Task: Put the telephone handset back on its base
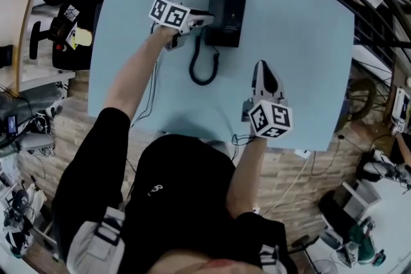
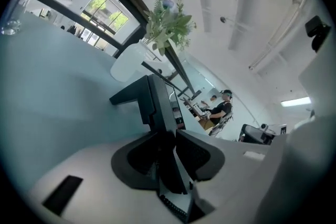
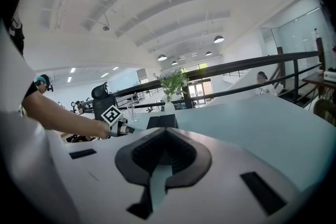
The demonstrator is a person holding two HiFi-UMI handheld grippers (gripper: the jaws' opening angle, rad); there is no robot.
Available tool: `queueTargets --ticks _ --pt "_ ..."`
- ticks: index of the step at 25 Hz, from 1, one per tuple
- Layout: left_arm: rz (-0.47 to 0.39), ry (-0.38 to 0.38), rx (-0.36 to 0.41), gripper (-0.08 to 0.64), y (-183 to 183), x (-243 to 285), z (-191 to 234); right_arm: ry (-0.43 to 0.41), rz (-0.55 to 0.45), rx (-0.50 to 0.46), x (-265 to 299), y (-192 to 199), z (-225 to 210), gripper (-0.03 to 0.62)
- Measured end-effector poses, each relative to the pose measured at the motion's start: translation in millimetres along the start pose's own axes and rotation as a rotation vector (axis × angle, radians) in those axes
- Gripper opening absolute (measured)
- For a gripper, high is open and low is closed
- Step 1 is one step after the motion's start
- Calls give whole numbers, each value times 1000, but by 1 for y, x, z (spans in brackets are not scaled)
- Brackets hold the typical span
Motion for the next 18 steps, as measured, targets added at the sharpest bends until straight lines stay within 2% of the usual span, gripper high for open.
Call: queueTargets --ticks 5,7,8,10,12,15,18 --pt "127 -135 109 138 -9 0 2 -11 -5 4 0 -1 3 -6" --pt "151 -229 159 161 -11 -3 2 -21 -8 -1 0 -3 6 -6" --pt "156 -295 192 202 -12 -7 1 -26 -10 -3 -1 -3 8 -6" --pt "136 -392 255 204 -16 -20 -7 -37 -14 -6 -1 -5 13 -6" --pt "69 -404 262 204 -23 -33 -22 -48 -19 -11 1 -8 18 -6" --pt "-107 -402 235 201 -41 -61 -48 -86 -49 -5 4 -19 32 -6" --pt "-277 -451 268 195 -66 -98 -83 -134 -88 -32 10 -38 51 -6"
Point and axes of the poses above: the fingertips, and each gripper's own axes: x forward along the fingers, z to its left, y out of its underside, the point moved 4 cm from there along -x, backward along the fingers, and after that the axes turned 6 degrees about x, right-handed, at the moved point
